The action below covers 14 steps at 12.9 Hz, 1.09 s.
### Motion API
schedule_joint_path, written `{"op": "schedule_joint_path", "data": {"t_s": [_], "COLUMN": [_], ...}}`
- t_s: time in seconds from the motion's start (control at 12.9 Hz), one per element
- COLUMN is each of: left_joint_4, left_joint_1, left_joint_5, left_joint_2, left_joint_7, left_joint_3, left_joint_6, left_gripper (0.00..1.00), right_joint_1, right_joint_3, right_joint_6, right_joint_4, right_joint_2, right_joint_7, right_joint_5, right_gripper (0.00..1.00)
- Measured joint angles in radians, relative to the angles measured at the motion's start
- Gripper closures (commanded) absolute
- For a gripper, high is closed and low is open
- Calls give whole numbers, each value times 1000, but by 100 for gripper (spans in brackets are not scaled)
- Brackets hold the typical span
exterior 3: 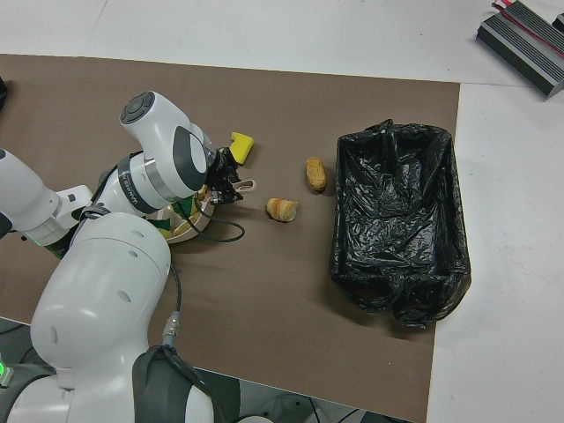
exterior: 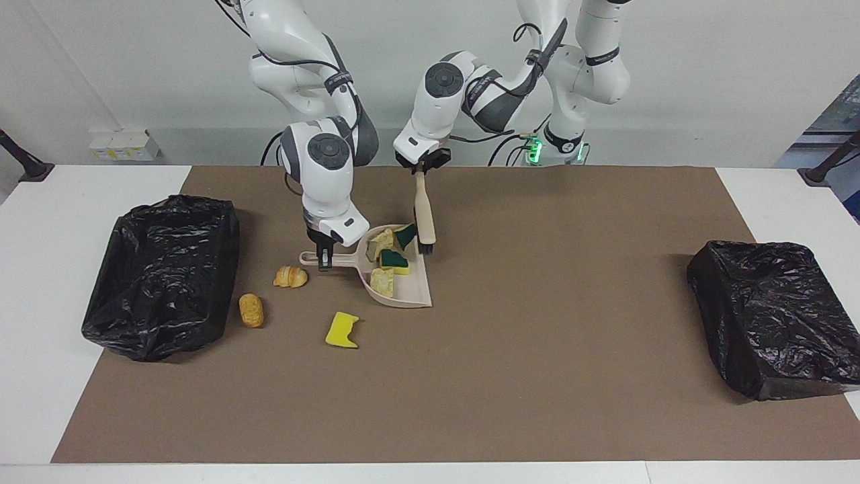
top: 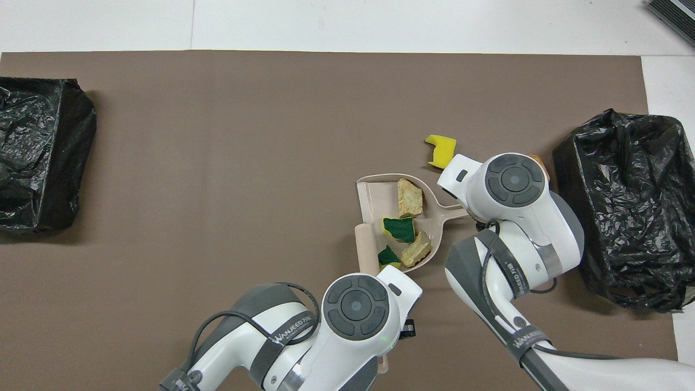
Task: Sweep and dump trash in bin
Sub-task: 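Carry the loaded dustpan with the right gripper toward the nearer trash bag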
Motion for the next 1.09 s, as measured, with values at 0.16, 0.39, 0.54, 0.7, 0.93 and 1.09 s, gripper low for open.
{"op": "schedule_joint_path", "data": {"t_s": [0.16, 0.39, 0.54, 0.7, 0.93, 1.09], "left_joint_4": [21, 79, 92, 80, -69, -204], "left_joint_1": [0, 0, -1, -1, -11, -37], "left_joint_5": [7, 15, 15, 18, 25, 26], "left_joint_2": [-19, -28, -38, -61, -160, -251], "left_joint_7": [-1, -2, -3, -8, -39, -60], "left_joint_3": [0, -3, -7, -8, -13, -17], "left_joint_6": [0, -12, -87, -207, -266, -243], "left_gripper": [100, 100, 100, 100, 100, 100], "right_joint_1": [-8, -10, -11, -19, -48, -89], "right_joint_3": [0, 0, 0, 0, -1, -1], "right_joint_6": [25, 31, 32, 31, -38, -131], "right_joint_4": [-8, -11, -11, -10, 35, 96], "right_joint_2": [6, 6, 6, 6, -1, -21], "right_joint_7": [-16, -17, -17, -31, -141, -238], "right_joint_5": [2, 2, 3, 4, 89, 117], "right_gripper": [100, 100, 100, 100, 100, 100]}}
